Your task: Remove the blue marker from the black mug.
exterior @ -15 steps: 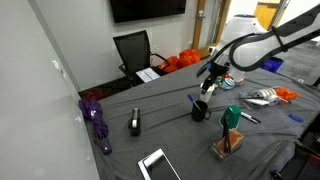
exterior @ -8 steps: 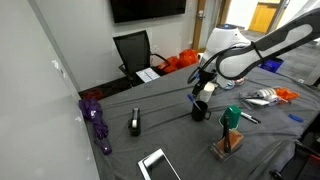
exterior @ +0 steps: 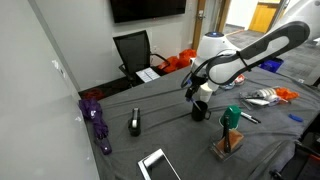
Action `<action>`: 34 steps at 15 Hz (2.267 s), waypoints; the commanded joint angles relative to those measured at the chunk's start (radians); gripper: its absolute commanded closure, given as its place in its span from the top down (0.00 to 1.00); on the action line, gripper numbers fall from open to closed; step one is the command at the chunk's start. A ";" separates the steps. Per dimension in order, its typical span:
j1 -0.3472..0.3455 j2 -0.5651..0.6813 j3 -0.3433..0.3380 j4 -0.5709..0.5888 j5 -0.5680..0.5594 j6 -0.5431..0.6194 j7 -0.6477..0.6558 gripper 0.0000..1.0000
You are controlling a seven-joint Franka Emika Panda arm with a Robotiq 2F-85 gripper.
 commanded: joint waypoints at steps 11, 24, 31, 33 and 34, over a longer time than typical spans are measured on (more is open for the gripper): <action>0.047 0.082 -0.025 0.069 -0.085 -0.017 0.046 0.55; 0.038 0.051 -0.024 0.042 -0.076 0.008 0.054 0.05; 0.004 0.007 -0.010 0.025 -0.030 0.034 0.047 0.05; -0.008 -0.003 0.001 0.033 0.005 0.007 0.045 0.05; -0.014 -0.008 0.004 0.037 0.026 -0.003 0.047 0.05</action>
